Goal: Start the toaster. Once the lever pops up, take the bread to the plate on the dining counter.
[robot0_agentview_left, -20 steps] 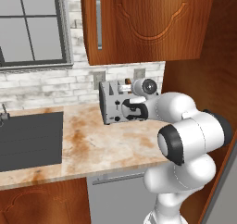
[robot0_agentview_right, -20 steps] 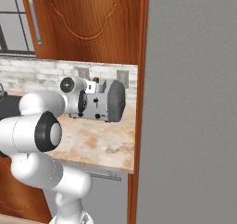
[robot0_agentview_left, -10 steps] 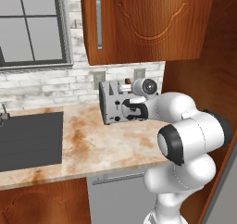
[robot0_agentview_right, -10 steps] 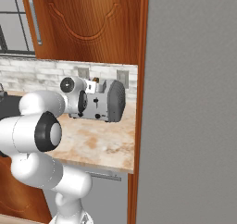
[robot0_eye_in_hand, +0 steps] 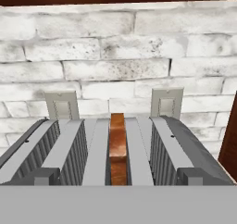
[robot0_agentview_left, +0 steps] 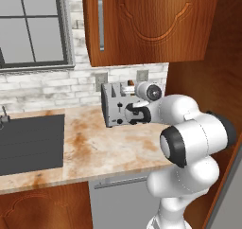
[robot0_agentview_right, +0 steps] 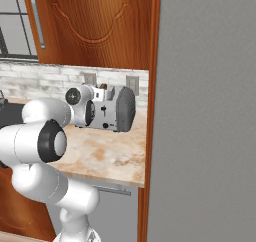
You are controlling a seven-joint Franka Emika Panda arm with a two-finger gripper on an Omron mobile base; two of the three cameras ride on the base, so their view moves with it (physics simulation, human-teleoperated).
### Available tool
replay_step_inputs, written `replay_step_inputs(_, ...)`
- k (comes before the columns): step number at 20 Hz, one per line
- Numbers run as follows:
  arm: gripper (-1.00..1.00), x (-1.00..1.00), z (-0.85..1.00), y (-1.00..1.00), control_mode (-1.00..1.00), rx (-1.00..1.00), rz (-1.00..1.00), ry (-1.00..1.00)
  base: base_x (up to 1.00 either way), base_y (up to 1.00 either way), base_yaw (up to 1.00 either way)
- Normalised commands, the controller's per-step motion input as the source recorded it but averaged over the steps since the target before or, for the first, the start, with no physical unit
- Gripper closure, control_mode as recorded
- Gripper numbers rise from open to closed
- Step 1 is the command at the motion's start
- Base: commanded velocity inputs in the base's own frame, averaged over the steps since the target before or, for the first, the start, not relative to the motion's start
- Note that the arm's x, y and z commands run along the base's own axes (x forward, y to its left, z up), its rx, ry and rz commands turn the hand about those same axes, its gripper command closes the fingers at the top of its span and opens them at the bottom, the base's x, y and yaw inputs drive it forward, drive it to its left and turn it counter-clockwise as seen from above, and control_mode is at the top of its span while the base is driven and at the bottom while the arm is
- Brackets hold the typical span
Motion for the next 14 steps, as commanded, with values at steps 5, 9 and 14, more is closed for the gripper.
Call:
replay_step_inputs(5,-1.0,0.0,0.0,0.0,-1.0,0.0,0.0,-0.03,0.0,0.0,0.0)
replay_step_inputs(9,-1.0,0.01,0.0,0.0,-1.0,0.0,0.0,0.0,0.0,0.0,0.0)
replay_step_inputs(14,-1.0,0.05,0.0,0.0,-1.0,0.0,0.0,0.0,0.0,0.0,0.0)
